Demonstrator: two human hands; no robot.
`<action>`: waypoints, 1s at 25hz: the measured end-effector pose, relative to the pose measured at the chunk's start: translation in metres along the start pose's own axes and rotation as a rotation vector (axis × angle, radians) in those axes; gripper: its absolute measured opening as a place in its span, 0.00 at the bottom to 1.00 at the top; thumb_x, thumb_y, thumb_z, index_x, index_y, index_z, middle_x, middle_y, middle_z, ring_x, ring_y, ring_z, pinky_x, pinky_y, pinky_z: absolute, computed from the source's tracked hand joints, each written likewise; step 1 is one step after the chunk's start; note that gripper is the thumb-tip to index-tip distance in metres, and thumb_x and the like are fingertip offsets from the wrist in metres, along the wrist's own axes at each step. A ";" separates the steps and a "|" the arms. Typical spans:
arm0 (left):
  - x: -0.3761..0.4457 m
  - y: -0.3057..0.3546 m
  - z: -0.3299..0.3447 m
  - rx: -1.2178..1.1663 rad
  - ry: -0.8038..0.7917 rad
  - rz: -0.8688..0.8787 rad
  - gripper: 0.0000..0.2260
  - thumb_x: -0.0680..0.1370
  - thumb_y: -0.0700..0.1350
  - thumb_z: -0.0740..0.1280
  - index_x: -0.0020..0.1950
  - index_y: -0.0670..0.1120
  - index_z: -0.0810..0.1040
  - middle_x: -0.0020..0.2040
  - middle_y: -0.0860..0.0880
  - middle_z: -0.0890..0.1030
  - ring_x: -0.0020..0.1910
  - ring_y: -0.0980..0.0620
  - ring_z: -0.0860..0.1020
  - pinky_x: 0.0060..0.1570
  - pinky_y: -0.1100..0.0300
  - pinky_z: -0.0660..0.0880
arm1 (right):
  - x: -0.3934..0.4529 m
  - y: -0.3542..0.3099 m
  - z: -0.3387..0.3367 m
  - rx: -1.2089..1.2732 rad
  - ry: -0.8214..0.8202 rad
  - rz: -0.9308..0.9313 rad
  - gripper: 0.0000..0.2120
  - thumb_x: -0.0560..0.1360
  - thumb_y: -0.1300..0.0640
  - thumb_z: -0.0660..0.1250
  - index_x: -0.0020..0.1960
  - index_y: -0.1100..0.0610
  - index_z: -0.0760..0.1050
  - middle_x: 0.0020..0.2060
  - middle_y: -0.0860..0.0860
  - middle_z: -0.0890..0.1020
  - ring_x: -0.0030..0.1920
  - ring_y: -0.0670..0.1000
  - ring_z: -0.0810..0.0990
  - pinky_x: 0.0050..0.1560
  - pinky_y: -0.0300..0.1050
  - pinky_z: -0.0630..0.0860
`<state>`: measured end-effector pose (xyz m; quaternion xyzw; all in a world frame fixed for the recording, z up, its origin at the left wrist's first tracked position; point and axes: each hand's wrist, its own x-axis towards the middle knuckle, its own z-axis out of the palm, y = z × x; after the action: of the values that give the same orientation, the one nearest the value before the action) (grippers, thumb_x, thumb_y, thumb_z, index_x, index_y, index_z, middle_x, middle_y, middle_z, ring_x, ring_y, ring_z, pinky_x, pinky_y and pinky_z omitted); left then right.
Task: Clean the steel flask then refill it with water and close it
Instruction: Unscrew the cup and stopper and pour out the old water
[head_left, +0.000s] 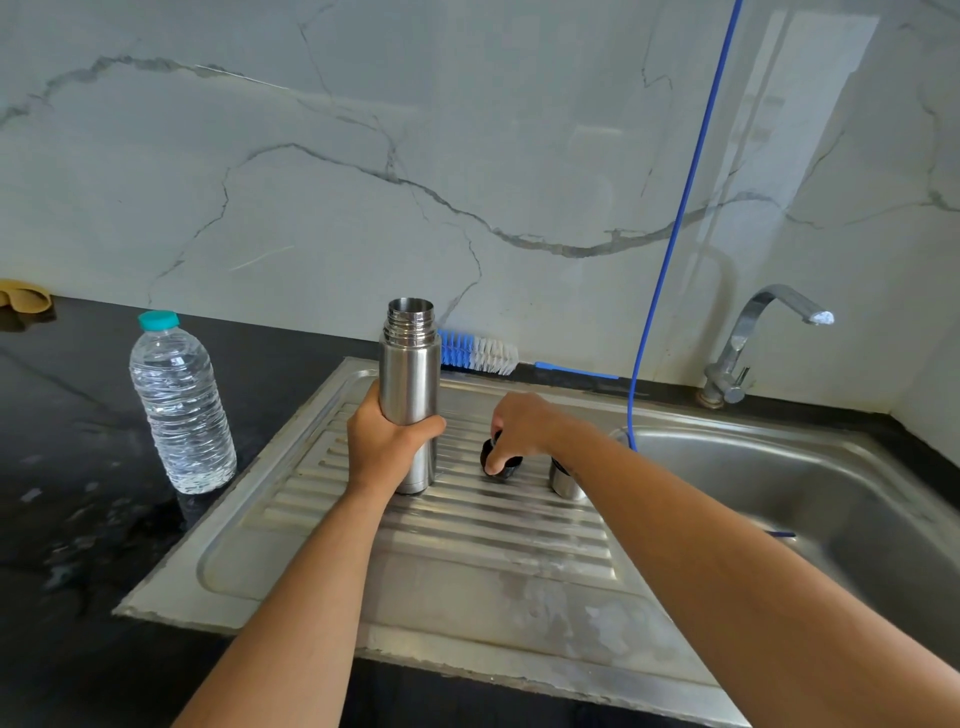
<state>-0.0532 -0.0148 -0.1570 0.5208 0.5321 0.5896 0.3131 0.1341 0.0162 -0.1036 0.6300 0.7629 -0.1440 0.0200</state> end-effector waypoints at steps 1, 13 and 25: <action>0.000 0.000 0.000 0.000 0.002 0.001 0.23 0.67 0.39 0.80 0.58 0.49 0.79 0.47 0.48 0.83 0.45 0.52 0.82 0.38 0.61 0.76 | 0.000 0.000 0.000 -0.003 -0.008 -0.001 0.25 0.67 0.50 0.82 0.59 0.62 0.81 0.54 0.56 0.84 0.54 0.56 0.82 0.57 0.52 0.81; -0.012 0.032 -0.001 -0.044 0.034 0.064 0.24 0.64 0.41 0.81 0.57 0.51 0.79 0.46 0.50 0.83 0.43 0.53 0.82 0.37 0.63 0.76 | -0.061 -0.014 -0.058 0.732 0.341 -0.173 0.25 0.72 0.45 0.77 0.66 0.52 0.78 0.57 0.45 0.83 0.58 0.47 0.82 0.61 0.45 0.77; -0.101 0.117 0.120 -0.192 -0.282 0.127 0.23 0.62 0.43 0.80 0.55 0.53 0.81 0.45 0.51 0.87 0.44 0.52 0.86 0.46 0.45 0.83 | -0.180 0.049 -0.071 0.931 0.585 -0.296 0.18 0.70 0.49 0.81 0.54 0.53 0.79 0.45 0.49 0.87 0.47 0.47 0.86 0.48 0.42 0.81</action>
<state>0.1089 -0.0993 -0.0863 0.5986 0.3903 0.5772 0.3951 0.2294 -0.1304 -0.0068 0.4724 0.6728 -0.2859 -0.4925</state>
